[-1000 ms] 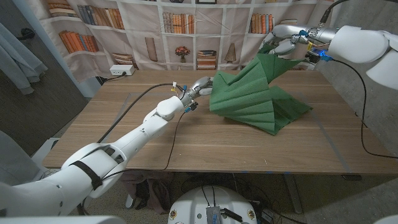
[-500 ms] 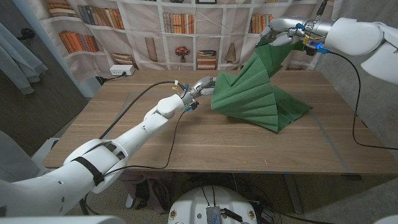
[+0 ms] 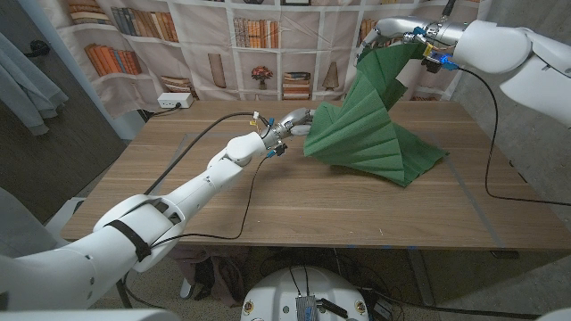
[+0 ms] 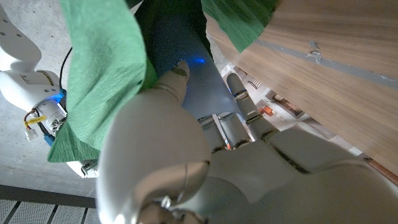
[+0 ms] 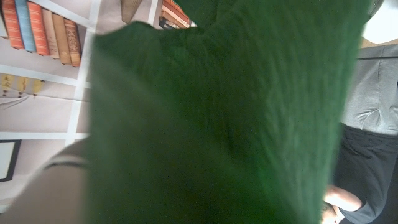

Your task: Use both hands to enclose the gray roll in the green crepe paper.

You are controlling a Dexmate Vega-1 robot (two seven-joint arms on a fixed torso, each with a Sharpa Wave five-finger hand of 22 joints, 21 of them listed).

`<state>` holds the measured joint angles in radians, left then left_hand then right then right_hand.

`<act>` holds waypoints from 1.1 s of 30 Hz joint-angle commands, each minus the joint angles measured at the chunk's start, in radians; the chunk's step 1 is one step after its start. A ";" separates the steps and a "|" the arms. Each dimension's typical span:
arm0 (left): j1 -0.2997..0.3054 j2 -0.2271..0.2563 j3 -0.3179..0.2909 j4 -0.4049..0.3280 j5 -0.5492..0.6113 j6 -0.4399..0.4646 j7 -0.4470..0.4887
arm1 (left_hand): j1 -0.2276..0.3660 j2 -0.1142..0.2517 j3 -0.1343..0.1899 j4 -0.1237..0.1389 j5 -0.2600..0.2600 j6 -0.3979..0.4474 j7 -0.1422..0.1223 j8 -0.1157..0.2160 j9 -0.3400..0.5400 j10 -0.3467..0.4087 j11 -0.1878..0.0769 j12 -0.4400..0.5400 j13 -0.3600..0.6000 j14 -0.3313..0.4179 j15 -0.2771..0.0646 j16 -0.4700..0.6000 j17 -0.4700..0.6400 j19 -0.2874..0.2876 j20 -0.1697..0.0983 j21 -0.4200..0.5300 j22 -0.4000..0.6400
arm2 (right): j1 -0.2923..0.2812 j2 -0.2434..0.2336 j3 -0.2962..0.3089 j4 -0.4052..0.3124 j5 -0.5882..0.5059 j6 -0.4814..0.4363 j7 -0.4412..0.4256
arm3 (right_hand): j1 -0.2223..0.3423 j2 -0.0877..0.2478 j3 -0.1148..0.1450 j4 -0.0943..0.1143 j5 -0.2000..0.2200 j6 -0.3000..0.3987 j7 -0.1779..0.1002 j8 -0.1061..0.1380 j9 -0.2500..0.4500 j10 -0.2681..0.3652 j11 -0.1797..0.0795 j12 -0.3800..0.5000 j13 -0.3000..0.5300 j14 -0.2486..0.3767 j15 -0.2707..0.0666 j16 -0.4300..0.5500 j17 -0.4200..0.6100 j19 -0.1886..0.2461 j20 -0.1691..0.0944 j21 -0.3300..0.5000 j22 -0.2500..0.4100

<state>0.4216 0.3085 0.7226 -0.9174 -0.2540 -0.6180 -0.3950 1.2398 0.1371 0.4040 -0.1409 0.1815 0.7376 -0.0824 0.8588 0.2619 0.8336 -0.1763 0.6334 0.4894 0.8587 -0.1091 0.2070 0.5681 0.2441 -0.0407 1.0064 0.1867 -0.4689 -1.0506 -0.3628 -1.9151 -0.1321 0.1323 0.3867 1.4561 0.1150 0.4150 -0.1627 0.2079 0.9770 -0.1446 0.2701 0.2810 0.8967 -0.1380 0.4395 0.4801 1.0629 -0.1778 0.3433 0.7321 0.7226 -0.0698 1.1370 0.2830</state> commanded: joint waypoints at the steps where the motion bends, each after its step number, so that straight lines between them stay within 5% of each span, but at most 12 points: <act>1: 0.014 0.017 0.001 -0.054 -0.008 -0.003 -0.026 | 0.008 0.003 -0.003 0.002 0.007 0.003 -0.005 0.008 0.003 0.001 -0.004 -0.003 0.005 -0.002 -0.130 0.004 0.005 -0.005 -0.030 0.005 -0.001 | 0.092 0.115 -0.066 0.130 0.028 0.063 0.012 | 0.008 -0.002 0.005 0.000 0.003 0.003 -0.006 -0.004 0.004 0.007 -0.004 0.000 0.004 0.002 -0.057 -0.004 0.004 -0.001 -0.153 0.007 -0.001; 33: 0.038 0.066 -0.002 -0.138 -0.041 -0.043 -0.135 | 0.009 0.005 -0.004 0.004 0.007 -0.001 -0.007 0.008 0.001 -0.004 0.002 -0.003 0.011 -0.007 -0.129 0.003 0.007 -0.010 -0.029 0.005 -0.001 | 0.247 0.350 -0.246 0.420 0.138 0.080 0.108 | 0.009 0.001 0.003 0.001 0.001 0.002 -0.005 -0.006 0.008 0.009 -0.003 -0.005 0.007 0.000 -0.058 -0.007 0.007 -0.009 -0.154 0.014 -0.009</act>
<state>0.4564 0.3600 0.7254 -1.0365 -0.2791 -0.6265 -0.4836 1.2437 0.1410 0.3997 -0.1367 0.1856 0.7357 -0.0842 0.8609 0.2593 0.8299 -0.1726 0.6334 0.4954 0.8548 -0.1055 0.2069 0.5730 0.2388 -0.0354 1.0064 0.1867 -0.2891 -0.8158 -0.5182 -1.6364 -0.0390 0.2106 0.4501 1.4559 0.1148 0.4150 -0.1627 0.2049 0.9770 -0.1446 0.2662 0.2858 0.8950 -0.1395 0.4356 0.4851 1.0594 -0.1745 0.3433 0.7346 0.7191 -0.0734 1.1444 0.2738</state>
